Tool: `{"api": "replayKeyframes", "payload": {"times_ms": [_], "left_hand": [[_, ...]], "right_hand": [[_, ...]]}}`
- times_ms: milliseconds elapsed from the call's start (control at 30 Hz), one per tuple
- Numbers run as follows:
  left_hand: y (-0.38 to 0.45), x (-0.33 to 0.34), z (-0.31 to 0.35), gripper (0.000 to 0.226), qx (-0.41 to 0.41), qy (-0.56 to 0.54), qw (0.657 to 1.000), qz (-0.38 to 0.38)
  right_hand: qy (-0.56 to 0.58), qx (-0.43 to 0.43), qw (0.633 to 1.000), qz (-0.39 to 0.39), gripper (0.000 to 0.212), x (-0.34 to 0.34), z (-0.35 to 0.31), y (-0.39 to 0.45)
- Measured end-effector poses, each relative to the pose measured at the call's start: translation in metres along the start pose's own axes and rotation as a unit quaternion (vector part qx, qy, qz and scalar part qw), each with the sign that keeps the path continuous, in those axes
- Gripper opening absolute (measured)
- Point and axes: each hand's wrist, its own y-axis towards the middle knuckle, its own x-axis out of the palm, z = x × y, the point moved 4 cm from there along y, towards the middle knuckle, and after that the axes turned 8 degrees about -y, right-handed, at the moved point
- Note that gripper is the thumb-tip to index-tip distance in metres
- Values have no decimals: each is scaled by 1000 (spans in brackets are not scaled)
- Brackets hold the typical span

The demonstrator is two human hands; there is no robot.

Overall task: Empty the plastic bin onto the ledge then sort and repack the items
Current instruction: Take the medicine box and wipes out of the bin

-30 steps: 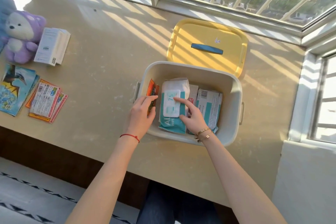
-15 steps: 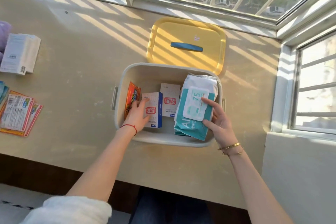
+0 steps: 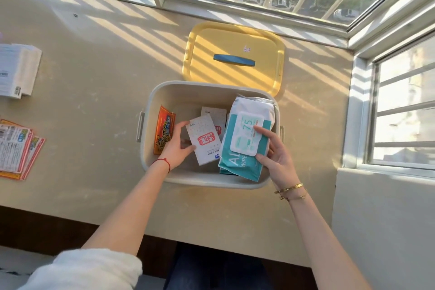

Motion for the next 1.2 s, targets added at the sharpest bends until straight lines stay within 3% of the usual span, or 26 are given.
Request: {"api": "replayKeyframes", "payload": {"times_ms": [133, 400, 700, 1067, 1200], "left_hand": [[-8, 6, 13, 58, 38, -34, 998, -34], [-48, -23, 39, 52, 106, -54, 992, 44], [-170, -56, 68, 49, 159, -169, 968, 93], [-335, -111, 21, 41, 181, -250, 936, 169], [-381, -142, -13, 41, 194, -264, 923, 202]], "right_hand": [[13, 2, 1000, 4, 53, -1, -3, -5], [29, -20, 999, 3, 56, -4, -21, -28], [64, -40, 996, -38, 55, 14, -65, -96], [77, -47, 985, -147, 56, 98, -99, -177], [65, -59, 981, -172, 45, 153, -108, -199]]}}
